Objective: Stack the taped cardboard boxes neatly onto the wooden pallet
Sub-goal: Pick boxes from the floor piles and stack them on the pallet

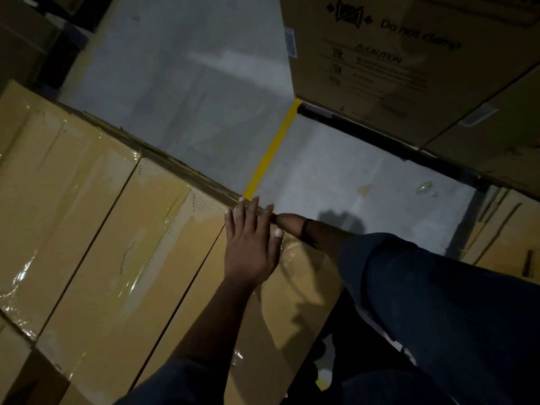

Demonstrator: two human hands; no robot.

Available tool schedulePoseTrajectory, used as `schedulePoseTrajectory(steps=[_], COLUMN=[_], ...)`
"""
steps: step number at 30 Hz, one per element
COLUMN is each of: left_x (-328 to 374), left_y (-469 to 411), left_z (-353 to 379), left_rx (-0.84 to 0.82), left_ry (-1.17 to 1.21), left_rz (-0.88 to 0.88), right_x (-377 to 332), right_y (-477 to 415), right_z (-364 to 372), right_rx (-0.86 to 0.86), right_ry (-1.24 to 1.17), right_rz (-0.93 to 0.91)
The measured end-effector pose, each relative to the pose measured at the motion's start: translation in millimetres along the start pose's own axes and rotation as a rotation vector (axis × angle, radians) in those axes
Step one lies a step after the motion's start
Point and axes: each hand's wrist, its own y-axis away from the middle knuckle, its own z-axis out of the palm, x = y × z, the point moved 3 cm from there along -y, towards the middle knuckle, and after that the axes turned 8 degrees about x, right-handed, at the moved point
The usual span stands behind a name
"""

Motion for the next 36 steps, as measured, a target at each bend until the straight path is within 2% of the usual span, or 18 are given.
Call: schedulePoseTrajectory(steps=[2,6,9,10,14,18,20,26,30,36], left_x=[-2.3,-5.7,-11.2,-14.2,-28.8,-46.0,-55.7,-94.6,-109.1,-128.8], left_y=[2.0,6.5,21.6,29.8,69.8,127.4,166.9,328.4,445.5,595.4], left_z=[4.9,9.6,2.3,-1.9,-23.3,-46.2,-55.2,-63.5,-64.5,-63.0], left_rx=[-0.026,-0.044,-0.027,-0.025,-0.009,0.052,0.073,0.133,0.152,0.246], left_ry=[-0.048,-0.082,-0.056,-0.045,-0.035,-0.035,-0.027,-0.014,0.023,0.062], left_rz=[-0.039,-0.059,-0.164,-0.212,-0.344,-0.455,-0.51,-0.698,-0.922,-1.213], right_x=[-30.0,-34.6,-41.4,-47.1,-72.9,-93.8,-90.5,-21.3,40.0,123.7], right_y=[42.1,53.6,59.3,64.1,86.3,127.7,146.5,191.5,213.3,236.3], right_z=[6.6,2.9,4.3,5.0,15.5,63.5,103.4,260.3,370.9,522.4], right_rx=[0.064,0.08,0.11,0.131,0.344,0.641,0.706,0.493,0.338,0.018], right_ry=[0.072,0.062,-0.022,0.016,0.308,0.907,1.071,1.271,1.392,1.528], right_rz=[0.024,0.036,0.057,0.029,-0.207,-0.504,-0.621,-0.731,-0.773,-0.918])
